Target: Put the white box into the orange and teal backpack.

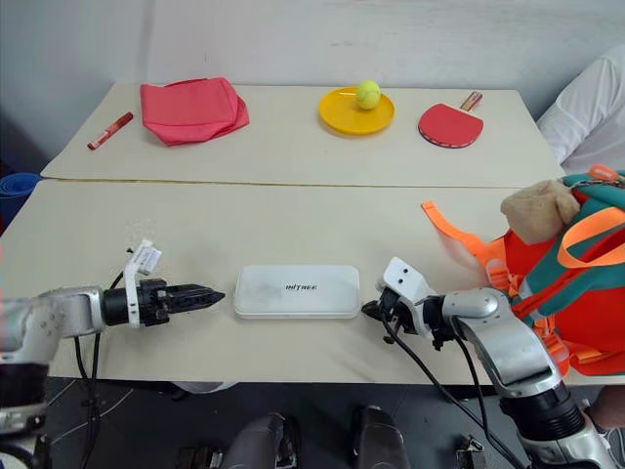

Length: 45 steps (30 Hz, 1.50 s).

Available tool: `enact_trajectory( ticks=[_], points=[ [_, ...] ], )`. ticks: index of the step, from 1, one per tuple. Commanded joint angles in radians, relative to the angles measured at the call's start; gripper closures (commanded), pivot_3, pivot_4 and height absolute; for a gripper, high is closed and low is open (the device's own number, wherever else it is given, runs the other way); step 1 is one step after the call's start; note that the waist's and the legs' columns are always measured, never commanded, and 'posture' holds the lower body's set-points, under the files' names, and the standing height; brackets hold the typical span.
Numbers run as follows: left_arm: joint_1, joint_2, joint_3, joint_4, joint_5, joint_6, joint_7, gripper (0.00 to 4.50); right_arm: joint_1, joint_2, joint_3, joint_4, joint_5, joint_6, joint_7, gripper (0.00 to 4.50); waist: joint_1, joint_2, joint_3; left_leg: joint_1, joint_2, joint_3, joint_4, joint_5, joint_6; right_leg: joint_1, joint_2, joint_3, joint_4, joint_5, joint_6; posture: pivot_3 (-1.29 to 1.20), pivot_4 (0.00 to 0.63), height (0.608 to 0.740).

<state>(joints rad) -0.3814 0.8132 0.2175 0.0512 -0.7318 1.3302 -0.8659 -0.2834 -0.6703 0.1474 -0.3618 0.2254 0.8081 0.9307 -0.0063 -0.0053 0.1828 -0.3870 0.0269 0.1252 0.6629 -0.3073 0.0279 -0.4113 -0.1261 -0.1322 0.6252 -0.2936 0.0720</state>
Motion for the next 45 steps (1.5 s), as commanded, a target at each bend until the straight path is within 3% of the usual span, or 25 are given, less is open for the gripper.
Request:
enact_trajectory(
  ticks=[1,9,15,21,26,31,40,45],
  points=[
    [-0.088,-0.034,-0.017,0.101,-0.037,0.181,0.020,0.03,-0.014,0.006,0.026,0.018,-0.010,-0.038,-0.024,4.50,0.002,0.000,0.000,0.000,0.000,0.000,0.000,0.000,0.000,0.000,0.000,0.000,0.000,0.000,0.000,0.00,0.150,0.740],
    [-0.167,-0.129,-0.164,0.210,-0.042,0.284,0.135,0.03,-0.061,0.041,0.069,0.074,-0.014,-0.086,-0.041,4.50,0.006,-0.003,-0.004,0.001,-0.001,0.000,0.001,0.000,0.000,0.002,0.000,0.001,0.001,0.000,0.000,0.00,0.150,0.740],
    [-0.201,-0.200,-0.121,0.285,-0.111,0.284,0.213,0.03,-0.075,0.074,0.095,0.103,-0.022,-0.127,-0.046,4.50,0.009,-0.001,-0.006,0.002,-0.003,0.000,0.001,0.000,0.000,0.003,-0.003,0.001,0.001,0.000,0.000,0.00,0.150,0.740],
    [-0.250,-0.213,-0.126,0.373,-0.276,0.284,0.276,0.03,-0.058,0.056,0.104,0.116,-0.027,-0.160,-0.030,4.50,0.012,-0.002,-0.006,0.002,-0.005,-0.002,0.001,0.001,0.002,0.004,-0.005,0.000,0.002,0.000,0.001,0.00,0.150,0.740],
    [-0.267,-0.183,-0.156,0.393,-0.364,0.284,0.329,0.03,-0.018,-0.003,0.101,0.118,-0.044,-0.190,-0.004,4.50,0.010,-0.002,-0.006,0.002,-0.006,-0.002,0.001,0.001,0.002,0.004,-0.005,0.000,0.001,0.000,0.002,0.00,0.150,0.740],
    [-0.263,-0.088,-0.218,0.382,-0.410,0.284,0.330,0.03,0.012,-0.053,0.067,0.110,-0.035,-0.191,0.001,4.50,0.005,-0.004,-0.006,0.002,-0.006,-0.002,0.001,0.001,0.002,0.004,-0.005,0.000,0.001,0.000,0.002,0.00,0.150,0.740],
    [-0.270,0.097,-0.325,0.408,-0.392,0.284,0.256,0.03,0.014,-0.101,0.044,0.107,-0.040,-0.169,-0.027,4.50,0.002,-0.005,-0.006,0.002,-0.004,-0.002,0.001,0.001,0.000,0.003,-0.004,0.001,0.001,-0.001,0.002,0.00,0.150,0.740],
    [-0.319,0.095,-0.308,0.492,-0.340,0.284,0.241,0.03,0.013,-0.090,0.054,0.100,-0.041,-0.161,-0.038,4.50,0.004,-0.005,-0.006,0.002,-0.004,-0.002,0.001,0.000,0.000,0.003,-0.004,0.001,0.001,-0.001,0.002,0.00,0.150,0.740]
  ],
)
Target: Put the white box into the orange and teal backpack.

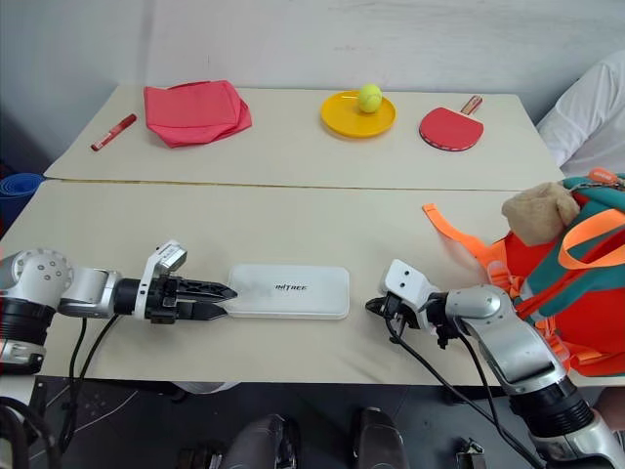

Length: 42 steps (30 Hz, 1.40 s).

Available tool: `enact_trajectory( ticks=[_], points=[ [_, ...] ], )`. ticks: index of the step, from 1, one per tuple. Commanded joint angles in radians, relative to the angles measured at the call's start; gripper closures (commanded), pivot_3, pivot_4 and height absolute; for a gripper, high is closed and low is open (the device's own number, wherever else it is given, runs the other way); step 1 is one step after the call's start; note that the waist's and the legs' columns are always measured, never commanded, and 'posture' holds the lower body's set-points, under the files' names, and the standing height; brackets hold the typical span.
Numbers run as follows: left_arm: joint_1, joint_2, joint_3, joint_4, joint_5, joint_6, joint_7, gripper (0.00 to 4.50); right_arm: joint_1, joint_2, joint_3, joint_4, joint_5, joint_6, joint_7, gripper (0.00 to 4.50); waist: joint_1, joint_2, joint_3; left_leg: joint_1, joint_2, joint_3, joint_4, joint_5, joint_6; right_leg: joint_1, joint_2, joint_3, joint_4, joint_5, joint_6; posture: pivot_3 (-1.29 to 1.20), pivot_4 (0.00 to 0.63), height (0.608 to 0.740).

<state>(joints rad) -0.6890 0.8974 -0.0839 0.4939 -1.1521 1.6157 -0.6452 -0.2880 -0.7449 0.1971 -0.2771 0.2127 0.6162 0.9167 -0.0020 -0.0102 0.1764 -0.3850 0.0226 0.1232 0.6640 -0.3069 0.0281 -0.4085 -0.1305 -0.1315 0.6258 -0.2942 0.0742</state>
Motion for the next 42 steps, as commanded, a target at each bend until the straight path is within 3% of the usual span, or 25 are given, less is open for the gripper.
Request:
enact_trajectory(
  ticks=[1,13,23,26,32,35,42],
  points=[
    [-0.029,-0.007,0.004,0.068,0.095,-0.001,0.030,0.03,0.016,-0.012,0.006,0.014,-0.027,0.032,-0.026,4.50,0.000,0.000,0.000,0.000,0.000,0.000,0.000,0.000,0.000,0.000,0.000,0.000,0.000,0.000,0.000,0.00,0.150,0.740],
    [-0.197,-0.212,0.037,0.204,0.307,-0.026,0.010,0.03,-0.089,0.048,0.070,0.065,-0.053,-0.021,-0.009,4.50,0.014,-0.002,-0.001,0.000,-0.002,-0.001,0.000,0.001,-0.001,0.000,-0.001,-0.001,0.002,0.000,0.001,0.00,0.150,0.740],
    [-0.246,-0.314,0.044,0.254,0.388,-0.001,-0.074,0.03,-0.137,0.090,0.123,0.111,-0.096,-0.054,0.013,4.50,0.024,-0.002,-0.001,0.000,-0.003,-0.001,0.001,0.002,0.001,0.000,-0.002,-0.001,0.002,0.001,0.001,0.00,0.150,0.740],
    [-0.254,-0.330,0.037,0.254,0.386,-0.001,-0.090,0.63,-0.125,0.085,0.129,0.111,-0.111,-0.066,0.019,4.50,0.023,-0.002,-0.001,0.000,-0.003,-0.001,0.001,0.002,0.001,0.000,-0.002,-0.001,0.002,0.001,0.001,0.00,0.150,0.740],
    [-0.266,-0.329,0.037,0.261,0.376,-0.001,-0.112,2.38,-0.087,0.060,0.114,0.098,-0.122,-0.084,0.030,4.50,0.023,-0.004,0.000,-0.001,-0.002,-0.001,0.001,0.002,0.001,0.000,-0.001,-0.001,0.001,0.001,0.001,0.00,0.150,0.740],
    [-0.261,-0.317,0.027,0.238,0.372,-0.001,-0.137,3.02,-0.054,0.039,0.097,0.082,-0.120,-0.095,0.039,4.50,0.026,-0.005,-0.001,-0.001,-0.003,-0.001,0.001,0.002,0.001,0.001,-0.001,-0.001,0.001,0.001,0.001,0.00,0.150,0.740],
    [-0.182,-0.272,0.161,0.041,0.296,-0.021,-0.217,3.20,0.051,0.006,0.018,0.011,-0.079,-0.131,0.040,4.50,0.021,-0.006,0.000,-0.002,-0.002,-0.001,0.001,0.001,0.001,0.000,-0.001,-0.001,0.000,0.000,0.001,0.00,0.150,0.740]
  ],
)
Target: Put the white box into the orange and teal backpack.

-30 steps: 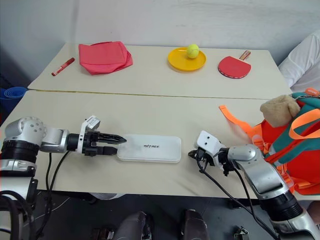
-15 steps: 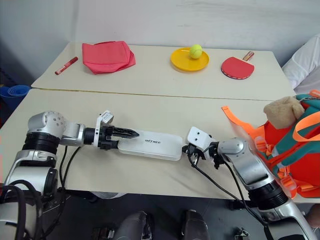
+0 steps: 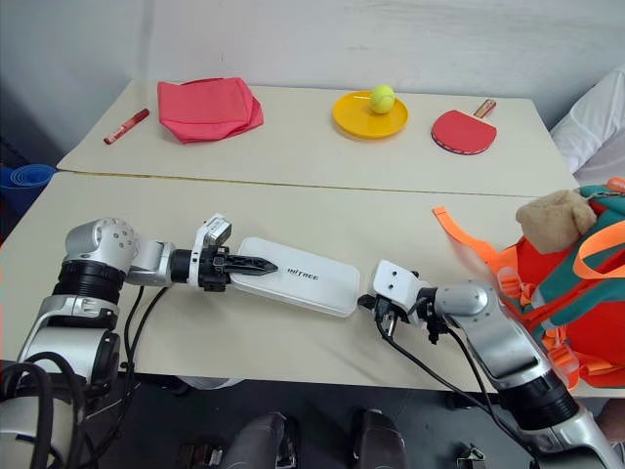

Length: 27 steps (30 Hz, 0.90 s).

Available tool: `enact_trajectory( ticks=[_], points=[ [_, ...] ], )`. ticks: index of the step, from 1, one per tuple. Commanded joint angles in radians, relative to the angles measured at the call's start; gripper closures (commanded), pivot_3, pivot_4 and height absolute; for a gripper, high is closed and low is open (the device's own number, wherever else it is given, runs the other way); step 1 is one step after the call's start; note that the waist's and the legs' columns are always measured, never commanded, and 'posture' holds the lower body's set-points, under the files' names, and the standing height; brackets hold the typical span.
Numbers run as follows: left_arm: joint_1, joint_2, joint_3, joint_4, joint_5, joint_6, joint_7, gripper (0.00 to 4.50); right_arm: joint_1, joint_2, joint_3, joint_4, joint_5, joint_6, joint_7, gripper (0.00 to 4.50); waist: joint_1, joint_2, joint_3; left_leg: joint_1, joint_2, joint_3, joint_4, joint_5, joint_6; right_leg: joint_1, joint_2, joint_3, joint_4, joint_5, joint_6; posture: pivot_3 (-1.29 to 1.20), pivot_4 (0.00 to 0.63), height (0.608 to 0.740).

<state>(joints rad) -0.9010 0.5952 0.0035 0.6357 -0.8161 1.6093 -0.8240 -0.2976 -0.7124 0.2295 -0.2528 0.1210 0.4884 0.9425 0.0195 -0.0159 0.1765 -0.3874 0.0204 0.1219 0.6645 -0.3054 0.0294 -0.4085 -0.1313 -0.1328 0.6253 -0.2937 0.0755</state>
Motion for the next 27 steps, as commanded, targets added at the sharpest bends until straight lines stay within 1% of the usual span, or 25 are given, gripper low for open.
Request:
enact_trajectory(
  ticks=[1,3,4,7,8,10,11,12,13,15,19,20,21,22,24,27],
  points=[
    [0.068,0.034,0.104,-0.170,-0.051,-0.079,-0.063,3.20,0.084,-0.021,-0.038,-0.035,0.031,-0.018,0.011,4.50,-0.001,0.000,0.001,0.000,0.000,0.000,0.000,0.000,0.000,0.000,0.000,0.000,0.000,0.000,0.000,0.00,0.150,0.740],
    [0.148,0.056,0.111,-0.304,-0.041,-0.203,-0.117,3.20,0.133,-0.006,-0.087,-0.081,0.074,-0.034,0.001,4.50,-0.003,0.000,0.001,-0.001,0.001,0.000,0.000,0.000,0.000,-0.001,0.000,0.000,0.000,0.000,0.000,0.00,0.150,0.740],
    [0.192,0.053,0.136,-0.360,-0.041,-0.293,-0.164,3.20,0.166,0.018,-0.127,-0.111,0.102,-0.041,-0.026,4.50,-0.003,0.000,0.002,-0.001,0.001,0.000,0.000,0.000,0.000,-0.001,0.001,0.000,0.000,0.000,0.000,0.00,0.150,0.740],
    [0.280,0.026,0.213,-0.456,-0.047,-0.502,-0.253,3.20,0.292,0.085,-0.246,-0.225,0.192,-0.060,-0.088,4.50,0.003,0.000,0.003,-0.002,0.001,0.000,0.000,0.000,-0.001,-0.001,0.000,0.000,-0.003,0.000,0.000,0.00,0.150,0.740],
    [0.302,0.024,0.209,-0.482,-0.031,-0.567,-0.284,3.20,0.346,0.102,-0.282,-0.268,0.215,-0.069,-0.101,4.33,0.004,0.000,0.003,-0.002,0.001,0.000,0.000,0.000,-0.001,-0.001,0.000,0.000,-0.003,0.000,0.000,0.00,0.150,0.740],
    [0.331,0.011,0.205,-0.515,-0.006,-0.671,-0.322,3.20,0.436,0.126,-0.336,-0.334,0.238,-0.071,-0.134,3.97,0.006,0.001,0.003,-0.002,0.001,0.000,0.000,0.000,0.000,-0.001,0.000,0.000,-0.003,0.000,0.000,0.00,0.150,0.740],
    [0.344,-0.004,0.206,-0.529,0.014,-0.736,-0.322,3.20,0.483,0.144,-0.369,-0.365,0.236,-0.093,-0.161,3.63,0.007,0.001,0.003,-0.002,0.001,0.000,0.000,0.000,0.000,-0.001,0.000,0.000,-0.003,0.000,0.000,0.00,0.150,0.740],
    [0.358,-0.012,0.197,-0.543,0.038,-0.800,-0.333,3.20,0.521,0.163,-0.399,-0.390,0.238,-0.101,-0.191,3.20,0.006,0.001,0.003,-0.002,0.001,0.000,0.000,-0.001,-0.001,0.000,0.000,0.000,-0.003,0.000,0.000,0.00,0.150,0.740],
    [0.376,-0.001,0.159,-0.561,0.085,-0.884,-0.377,3.20,0.564,0.189,-0.438,-0.417,0.248,-0.118,-0.217,2.95,0.005,0.001,0.003,-0.002,0.001,0.000,-0.001,-0.002,-0.001,0.000,0.000,0.000,-0.003,0.001,0.001,0.00,0.150,0.740],
    [0.401,0.012,0.097,-0.573,0.163,-1.027,-0.455,3.20,0.649,0.238,-0.520,-0.466,0.260,-0.155,-0.262,2.33,0.005,0.001,0.004,-0.001,0.001,0.001,-0.001,-0.002,-0.001,-0.001,0.000,0.001,-0.003,0.001,0.001,0.00,0.150,0.740],
    [0.391,-0.066,0.111,-0.546,0.140,-1.077,-0.436,3.20,0.841,0.323,-0.674,-0.547,0.262,-0.212,-0.329,0.96,0.008,0.003,0.005,-0.002,0.001,0.001,-0.002,-0.002,0.000,-0.001,0.000,0.000,-0.004,0.001,0.001,0.00,0.150,0.740],
    [0.410,-0.078,0.104,-0.553,0.149,-1.104,-0.442,3.20,0.909,0.359,-0.721,-0.579,0.271,-0.232,-0.343,0.64,0.007,0.003,0.005,-0.002,0.001,0.001,-0.002,-0.002,0.000,-0.001,0.001,0.000,-0.004,0.001,0.001,0.00,0.150,0.740],
    [0.433,-0.089,0.097,-0.565,0.157,-1.124,-0.443,3.20,0.979,0.390,-0.760,-0.606,0.285,-0.253,-0.342,0.23,0.007,0.004,0.004,-0.002,0.001,0.001,-0.002,-0.002,0.001,-0.001,0.000,0.001,-0.004,0.001,0.001,0.00,0.150,0.740],
    [0.447,-0.096,0.093,-0.573,0.162,-1.136,-0.442,3.20,1.027,0.409,-0.786,-0.624,0.295,-0.270,-0.339,0.03,0.007,0.005,0.004,-0.002,0.001,0.001,-0.003,-0.003,0.002,-0.001,0.000,0.001,-0.004,0.001,0.001,0.00,0.150,0.740],
    [0.472,-0.100,0.079,-0.588,0.169,-1.157,-0.447,3.20,1.100,0.451,-0.824,-0.635,0.321,-0.302,-0.340,0.03,0.000,0.005,0.004,-0.001,0.002,0.002,-0.004,-0.003,0.002,-0.001,0.001,0.001,-0.004,0.000,0.001,0.00,0.150,0.740],
    [0.489,-0.081,0.048,-0.605,0.189,-1.180,-0.483,3.20,1.207,0.540,-0.921,-0.580,0.359,-0.396,-0.342,0.03,0.000,0.005,0.005,0.000,0.003,0.002,-0.003,-0.005,0.003,-0.001,0.002,0.002,-0.005,0.000,0.001,0.00,0.150,0.740]
  ],
)
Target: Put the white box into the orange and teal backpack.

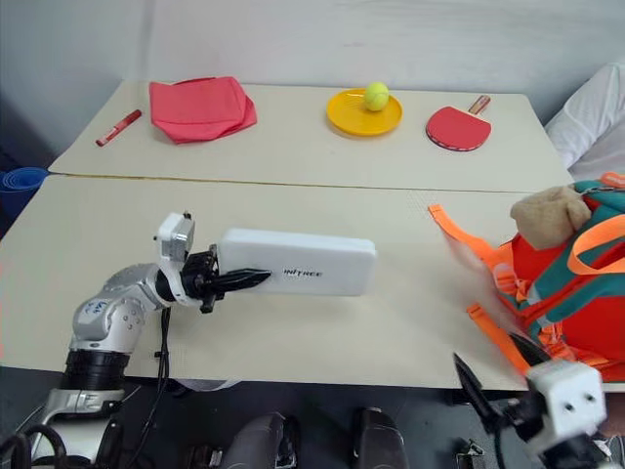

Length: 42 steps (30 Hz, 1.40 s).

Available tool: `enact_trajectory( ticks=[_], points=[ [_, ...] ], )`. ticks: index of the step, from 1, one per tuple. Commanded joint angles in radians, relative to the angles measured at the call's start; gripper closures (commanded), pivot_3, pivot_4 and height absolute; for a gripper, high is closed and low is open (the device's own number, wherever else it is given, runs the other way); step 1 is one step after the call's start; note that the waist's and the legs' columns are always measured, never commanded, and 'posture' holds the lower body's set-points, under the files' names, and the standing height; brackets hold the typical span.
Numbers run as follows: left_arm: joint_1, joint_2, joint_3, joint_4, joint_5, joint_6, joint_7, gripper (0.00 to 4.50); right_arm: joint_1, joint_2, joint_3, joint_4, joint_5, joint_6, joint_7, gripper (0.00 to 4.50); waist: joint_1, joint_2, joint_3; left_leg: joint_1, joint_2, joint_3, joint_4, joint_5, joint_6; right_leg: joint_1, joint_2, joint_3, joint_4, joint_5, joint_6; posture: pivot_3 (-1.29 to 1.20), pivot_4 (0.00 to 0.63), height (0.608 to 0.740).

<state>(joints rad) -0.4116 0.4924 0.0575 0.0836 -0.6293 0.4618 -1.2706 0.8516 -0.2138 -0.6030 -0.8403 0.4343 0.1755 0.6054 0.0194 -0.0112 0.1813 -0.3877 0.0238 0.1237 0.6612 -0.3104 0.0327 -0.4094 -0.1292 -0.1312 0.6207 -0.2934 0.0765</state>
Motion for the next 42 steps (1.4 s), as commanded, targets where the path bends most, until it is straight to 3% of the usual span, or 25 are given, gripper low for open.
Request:
enact_trajectory(
  ticks=[1,5,13,18,27,31,35,38,42],
  points=[
    [-0.010,0.023,-0.005,-0.053,-0.003,-0.024,-0.036,3.20,0.076,0.061,-0.133,0.025,0.090,-0.100,-0.013,0.03,0.002,0.001,0.000,0.000,0.000,0.000,0.000,-0.002,0.000,0.000,0.000,0.000,0.000,0.000,0.000,0.00,0.150,0.740],
    [-0.044,0.021,-0.006,-0.029,-0.017,-0.015,-0.039,3.20,0.029,0.006,-0.211,0.080,0.170,-0.108,-0.031,0.03,-0.001,0.001,0.001,0.000,0.001,0.000,0.000,-0.005,-0.001,0.000,0.000,0.001,-0.001,0.000,-0.001,0.00,0.150,0.740],
    [-0.087,0.045,-0.006,-0.020,-0.044,0.033,-0.074,3.20,-0.395,-0.274,-0.120,0.336,0.187,0.031,-0.069,0.03,-0.017,0.003,0.001,0.000,0.001,-0.001,0.000,0.001,0.000,-0.001,0.001,0.000,0.001,-0.001,-0.002,0.00,0.150,0.740],
    [-0.068,0.095,0.041,-0.055,-0.067,0.071,-0.065,3.20,-0.611,-0.387,-0.052,0.489,0.179,0.053,-0.019,1.28,-0.018,0.003,0.002,0.000,0.001,0.000,0.001,0.002,0.000,0.000,0.002,-0.001,0.002,-0.001,-0.003,0.00,0.150,0.740],
    [0.009,0.137,0.286,-0.023,-0.235,0.253,0.099,3.20,-0.878,-0.437,0.204,0.482,0.233,0.137,0.120,4.40,-0.033,0.002,0.002,0.000,0.001,0.000,0.003,0.003,-0.001,0.000,0.001,0.000,0.005,-0.001,-0.002,0.00,0.150,0.740],
    [0.038,0.182,0.338,-0.003,-0.291,0.355,0.116,3.20,-1.026,-0.416,0.342,0.410,0.329,0.252,0.150,4.48,-0.041,0.002,0.002,0.001,0.002,-0.001,0.002,0.004,-0.002,-0.001,0.002,-0.001,0.005,-0.001,-0.002,0.00,0.150,0.740],
    [0.068,0.177,0.386,-0.005,-0.299,0.346,0.143,3.20,-1.099,-0.385,0.425,0.298,0.514,0.403,0.127,4.48,-0.045,0.001,0.002,0.000,0.002,-0.001,0.002,0.004,-0.002,0.000,0.002,-0.001,0.005,-0.001,-0.002,0.00,0.150,0.740],
    [0.046,0.173,0.488,0.042,-0.364,0.364,0.211,3.20,-1.066,-0.456,0.439,0.174,0.707,0.540,0.123,4.48,-0.044,0.000,0.003,-0.001,0.002,-0.001,0.002,0.004,-0.002,-0.001,0.001,-0.002,0.005,-0.001,-0.002,0.00,0.150,0.740],
    [0.045,0.200,0.530,0.008,-0.416,0.415,0.245,3.20,-0.978,-0.586,0.366,0.109,0.866,0.623,0.140,4.48,-0.039,-0.004,0.005,-0.002,0.002,-0.002,0.002,0.002,-0.001,0.000,0.001,-0.002,0.003,-0.001,-0.002,0.00,0.150,0.740]
  ],
)
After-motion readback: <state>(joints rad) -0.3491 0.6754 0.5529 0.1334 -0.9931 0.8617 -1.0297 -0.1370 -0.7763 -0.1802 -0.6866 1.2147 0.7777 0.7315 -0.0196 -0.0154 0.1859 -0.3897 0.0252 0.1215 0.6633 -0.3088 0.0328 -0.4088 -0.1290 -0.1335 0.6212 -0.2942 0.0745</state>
